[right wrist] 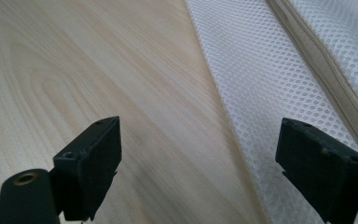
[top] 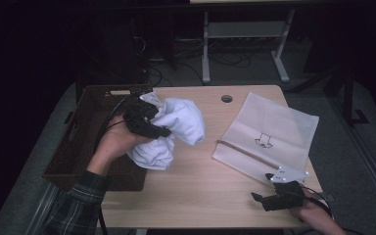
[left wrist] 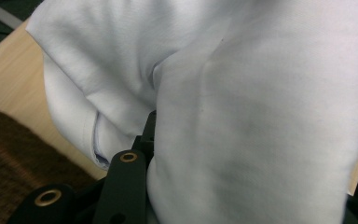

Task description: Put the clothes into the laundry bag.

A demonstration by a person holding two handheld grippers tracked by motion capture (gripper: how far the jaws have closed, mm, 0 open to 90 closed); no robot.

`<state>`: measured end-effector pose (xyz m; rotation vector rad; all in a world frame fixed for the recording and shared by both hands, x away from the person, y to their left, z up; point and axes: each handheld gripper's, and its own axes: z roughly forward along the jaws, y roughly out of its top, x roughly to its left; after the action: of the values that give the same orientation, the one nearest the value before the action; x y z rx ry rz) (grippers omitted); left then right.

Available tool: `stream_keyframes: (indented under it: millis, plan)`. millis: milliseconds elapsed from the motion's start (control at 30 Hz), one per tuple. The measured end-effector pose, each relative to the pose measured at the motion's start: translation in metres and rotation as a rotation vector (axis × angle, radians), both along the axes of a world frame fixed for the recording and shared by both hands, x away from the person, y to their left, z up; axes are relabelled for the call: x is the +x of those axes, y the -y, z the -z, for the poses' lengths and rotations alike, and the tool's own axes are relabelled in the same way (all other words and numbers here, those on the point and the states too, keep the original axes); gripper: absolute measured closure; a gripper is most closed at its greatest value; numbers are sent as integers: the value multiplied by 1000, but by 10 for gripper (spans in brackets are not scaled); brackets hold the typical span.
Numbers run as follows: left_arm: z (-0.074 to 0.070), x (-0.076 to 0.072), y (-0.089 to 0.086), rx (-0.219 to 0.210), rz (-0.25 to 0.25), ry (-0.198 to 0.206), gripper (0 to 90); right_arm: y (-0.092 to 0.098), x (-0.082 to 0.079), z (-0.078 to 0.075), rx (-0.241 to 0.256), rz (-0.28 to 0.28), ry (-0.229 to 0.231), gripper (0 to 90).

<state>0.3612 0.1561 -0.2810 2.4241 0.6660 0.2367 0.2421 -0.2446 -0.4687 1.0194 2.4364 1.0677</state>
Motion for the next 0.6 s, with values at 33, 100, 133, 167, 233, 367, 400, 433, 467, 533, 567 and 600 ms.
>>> stream_keyframes:
  millis: [33,100,133,167,233,367,400,433,467,533,567,600]
  plan:
    - [3,-1,5,1,3,-4,619,0,0,0,0,0,0,134]
    - [7,-2,13,4,17,-9,619,0,0,0,-1,-1,0,134]
    - [10,-3,17,4,21,-12,619,0,0,0,0,0,0,134]
    - [12,-4,19,7,24,-12,619,0,-1,0,0,-1,0,134]
    - [17,-6,24,4,29,-17,618,0,-1,0,0,-2,1,134]
    - [27,-8,31,1,35,-28,617,0,-1,0,0,-4,4,134]
    - [27,-8,31,1,35,-28,617,0,-1,0,0,-4,4,134]
    - [30,-10,34,1,37,-30,617,0,-1,0,0,-5,4,134]
    - [35,-12,38,5,42,-28,617,0,-1,0,-1,-5,4,134]
    - [38,-14,39,5,42,-29,616,0,-1,0,-1,-4,4,134]
    - [46,-17,44,5,40,-31,616,0,-1,0,0,-5,4,134]
    - [46,-17,44,5,40,-31,616,0,-1,0,0,-5,4,134]
